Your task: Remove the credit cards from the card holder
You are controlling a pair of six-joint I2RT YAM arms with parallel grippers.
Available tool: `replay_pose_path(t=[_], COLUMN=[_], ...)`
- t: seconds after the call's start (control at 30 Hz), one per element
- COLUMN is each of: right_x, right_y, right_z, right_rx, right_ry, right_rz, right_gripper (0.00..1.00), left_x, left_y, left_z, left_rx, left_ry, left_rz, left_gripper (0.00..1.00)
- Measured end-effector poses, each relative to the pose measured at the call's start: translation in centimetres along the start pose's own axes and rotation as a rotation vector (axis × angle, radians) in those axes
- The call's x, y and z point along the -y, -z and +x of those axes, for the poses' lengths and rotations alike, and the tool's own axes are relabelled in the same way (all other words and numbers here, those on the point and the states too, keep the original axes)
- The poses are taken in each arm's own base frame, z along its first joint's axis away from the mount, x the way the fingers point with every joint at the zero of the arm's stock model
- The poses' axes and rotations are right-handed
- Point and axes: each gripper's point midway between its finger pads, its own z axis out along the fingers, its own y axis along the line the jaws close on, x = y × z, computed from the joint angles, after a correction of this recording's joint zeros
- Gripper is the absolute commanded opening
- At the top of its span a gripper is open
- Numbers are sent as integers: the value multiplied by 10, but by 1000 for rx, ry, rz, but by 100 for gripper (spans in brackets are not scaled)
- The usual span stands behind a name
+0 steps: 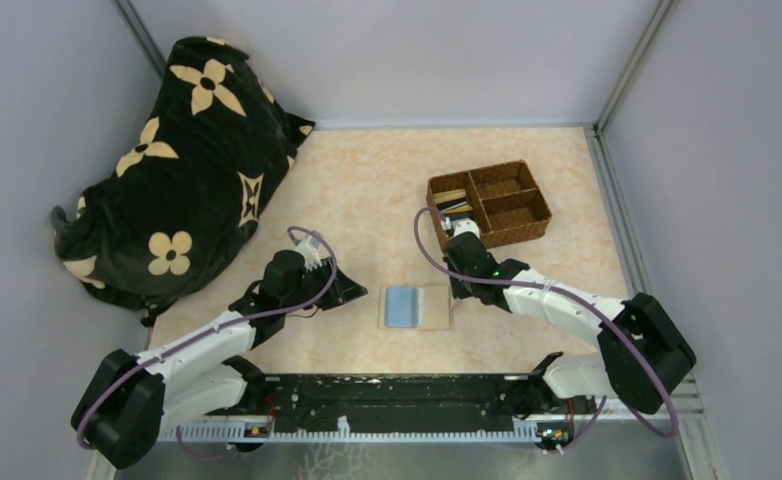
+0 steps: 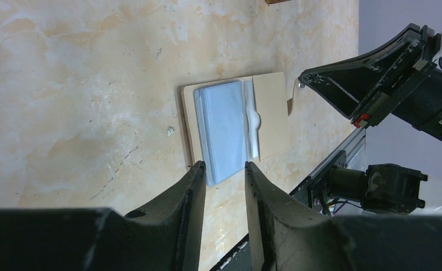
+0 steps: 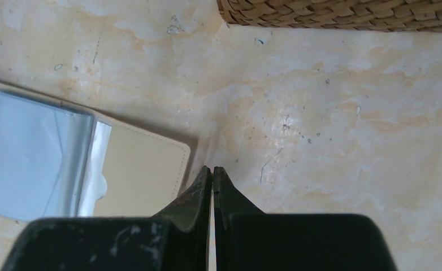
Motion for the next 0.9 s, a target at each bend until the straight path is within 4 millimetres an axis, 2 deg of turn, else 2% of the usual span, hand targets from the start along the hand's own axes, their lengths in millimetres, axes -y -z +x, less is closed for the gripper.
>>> replay_pose_path(t=[0.03, 0.07, 0.13, 0.2, 0.23, 0.37, 0.5, 0.63, 0.73, 0.8, 0.9], right_x=[0, 0, -2, -3, -4, -6, -6, -4, -7, -14, -34], right_y=[-2, -3, -6, -6, -5, 1, 13, 23, 29, 34, 44], right_z=[-1, -1, 0, 0, -1, -8, -19, -22, -26, -29, -32], right_rx=[-4, -4, -15, -16, -12, 21, 69, 83, 90, 97, 115], right_ry=[5, 7, 17, 25, 23, 22, 10, 8, 12, 26, 57], right_rz=[0, -1, -9, -17, -22, -37, -52, -54, -56, -62, -100], right_gripper=[0, 6, 30, 44, 48, 50, 45, 24, 13, 1, 0], left_x=[0, 0, 0, 0, 0, -2, -4, -2, 0, 0, -1], left_y=[0, 0, -1, -3, -4, -11, -17, -26, -31, -34, -37], left_z=[0, 0, 1, 2, 3, 13, 26, 30, 29, 29, 29], left_rx=[1, 1, -2, -7, -10, -42, -83, -101, -99, -98, -100], left_ry=[1, 1, 3, 4, 4, 3, -8, -16, -17, -18, -17], left_rz=[-1, -1, -1, 0, 1, -6, -19, -20, -12, -12, -15], left_gripper=[40, 40, 41, 41, 41, 40, 39, 38, 38, 38, 37])
